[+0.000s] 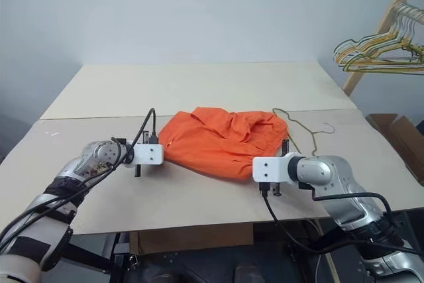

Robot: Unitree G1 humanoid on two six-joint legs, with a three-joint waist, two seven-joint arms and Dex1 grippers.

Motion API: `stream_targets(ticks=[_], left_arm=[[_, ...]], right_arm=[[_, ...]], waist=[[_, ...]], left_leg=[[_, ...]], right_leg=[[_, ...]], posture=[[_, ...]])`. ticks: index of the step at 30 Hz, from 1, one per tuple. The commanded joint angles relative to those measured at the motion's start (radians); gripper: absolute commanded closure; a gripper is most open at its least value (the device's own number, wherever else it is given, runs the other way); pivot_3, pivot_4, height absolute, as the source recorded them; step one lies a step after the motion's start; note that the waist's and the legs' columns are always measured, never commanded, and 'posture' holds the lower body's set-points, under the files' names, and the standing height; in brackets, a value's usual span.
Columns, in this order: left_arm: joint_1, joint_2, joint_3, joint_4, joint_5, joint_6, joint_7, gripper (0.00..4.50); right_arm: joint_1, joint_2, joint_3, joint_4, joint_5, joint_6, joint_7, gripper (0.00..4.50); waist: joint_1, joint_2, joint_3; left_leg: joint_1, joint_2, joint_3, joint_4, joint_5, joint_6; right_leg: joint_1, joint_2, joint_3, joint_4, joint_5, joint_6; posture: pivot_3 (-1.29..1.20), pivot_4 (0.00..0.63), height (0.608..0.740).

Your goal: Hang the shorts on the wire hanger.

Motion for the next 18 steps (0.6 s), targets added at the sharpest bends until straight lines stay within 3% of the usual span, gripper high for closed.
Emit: stream_targets(ticks=[1,6,11,14,18], left_arm=[[0.037,0.121,0.037,-0.113,-0.089,-0.033,-0.189,4.46],[0.211,0.365,0.096,-0.415,-0.310,0.059,-0.504,4.46],[0.399,0.516,0.209,-0.718,-0.539,0.246,-0.595,4.46],[0.356,0.445,0.273,-0.762,-0.605,0.375,-0.491,4.46],[0.119,0.254,0.308,-0.619,-0.557,0.453,-0.268,4.46]], right_arm=[[-0.003,-0.027,-0.080,-0.037,0.123,-0.072,0.057,4.50],[0.040,-0.141,-0.122,-0.012,0.302,-0.246,0.249,4.50],[-0.043,-0.174,-0.111,0.138,0.337,-0.390,0.320,4.50],[-0.211,-0.083,-0.089,0.287,0.314,-0.383,0.262,4.50],[-0.532,0.090,-0.063,0.619,0.183,-0.391,0.060,4.50]], waist=[[-0.017,0.000,0.000],[-0.033,0.000,0.000],[-0.024,0.000,0.000],[-0.015,0.000,0.000],[-0.003,0.001,0.000]], left_leg=[[-0.001,0.000,0.000,0.000,0.000,0.000],[0.000,0.002,0.000,0.000,0.000,0.000],[0.003,0.002,0.001,0.000,-0.001,0.002],[0.005,0.002,0.002,0.001,-0.001,0.003],[0.005,0.002,0.001,0.001,0.001,0.002]], right_leg=[[-0.001,0.000,0.000,0.000,0.000,0.000],[-0.001,0.000,0.001,0.000,0.000,0.000],[0.002,-0.001,0.001,0.001,0.000,0.001],[0.003,-0.001,0.002,0.002,0.000,0.001],[0.003,0.001,0.002,0.003,0.001,0.000]], posture=[[-0.13,0.000,0.740],[-0.12,0.000,0.740],[-0.08,0.000,0.740],[-0.06,0.000,0.740],[-0.04,0.000,0.740]])
